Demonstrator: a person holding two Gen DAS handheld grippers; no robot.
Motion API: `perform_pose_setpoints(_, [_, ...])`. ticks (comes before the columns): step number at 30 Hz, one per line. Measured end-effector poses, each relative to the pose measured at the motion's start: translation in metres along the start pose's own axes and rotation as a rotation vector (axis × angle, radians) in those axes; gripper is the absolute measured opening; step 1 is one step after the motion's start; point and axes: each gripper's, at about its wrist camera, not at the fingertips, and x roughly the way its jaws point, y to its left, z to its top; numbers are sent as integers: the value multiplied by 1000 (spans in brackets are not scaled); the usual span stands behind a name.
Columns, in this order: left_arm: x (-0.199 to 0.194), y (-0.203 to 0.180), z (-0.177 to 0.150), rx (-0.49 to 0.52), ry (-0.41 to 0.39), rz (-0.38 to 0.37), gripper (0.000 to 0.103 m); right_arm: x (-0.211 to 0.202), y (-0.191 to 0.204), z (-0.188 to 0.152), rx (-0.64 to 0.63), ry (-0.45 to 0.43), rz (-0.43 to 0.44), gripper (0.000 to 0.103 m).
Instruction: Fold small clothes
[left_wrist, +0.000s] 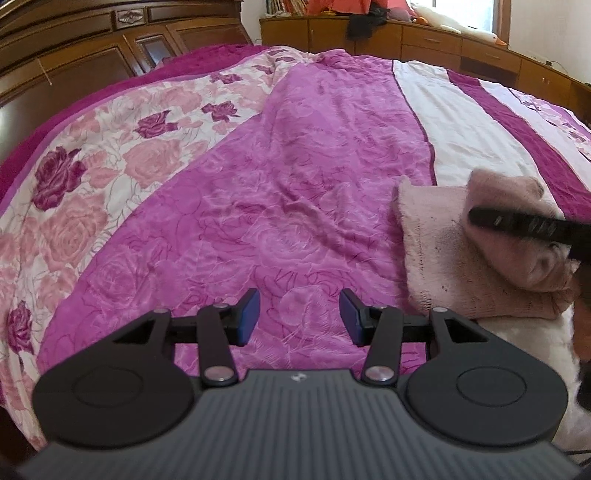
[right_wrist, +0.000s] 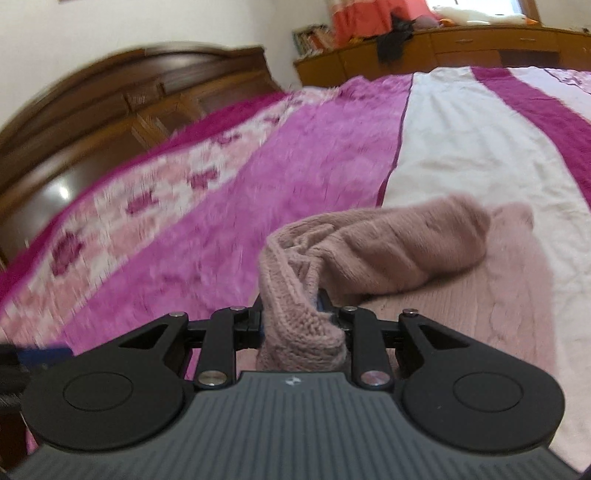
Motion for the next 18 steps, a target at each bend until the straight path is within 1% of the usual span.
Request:
perform_pose_setpoints(4, [3,1,-1,-4,4,-7,49,17,10,-17,-48,44,-17,29])
perform_pose_setpoints(6, [4,0,1,-2,-1,-14,49,17,14,-17,-62,50,-15,40])
perform_pose_setpoints(9, [2,-5,6,6,-19,-27,49,12,18,-15,-64,69,19,52])
perform_pose_setpoints(14, [-2,-18,19,17,-60,-61,49,-17,18,-19,-79,67,55,55])
perform_pose_setpoints(18, [-3,-33,31,42,-88,-97,49,-48,4,-17,-49,68,83,55])
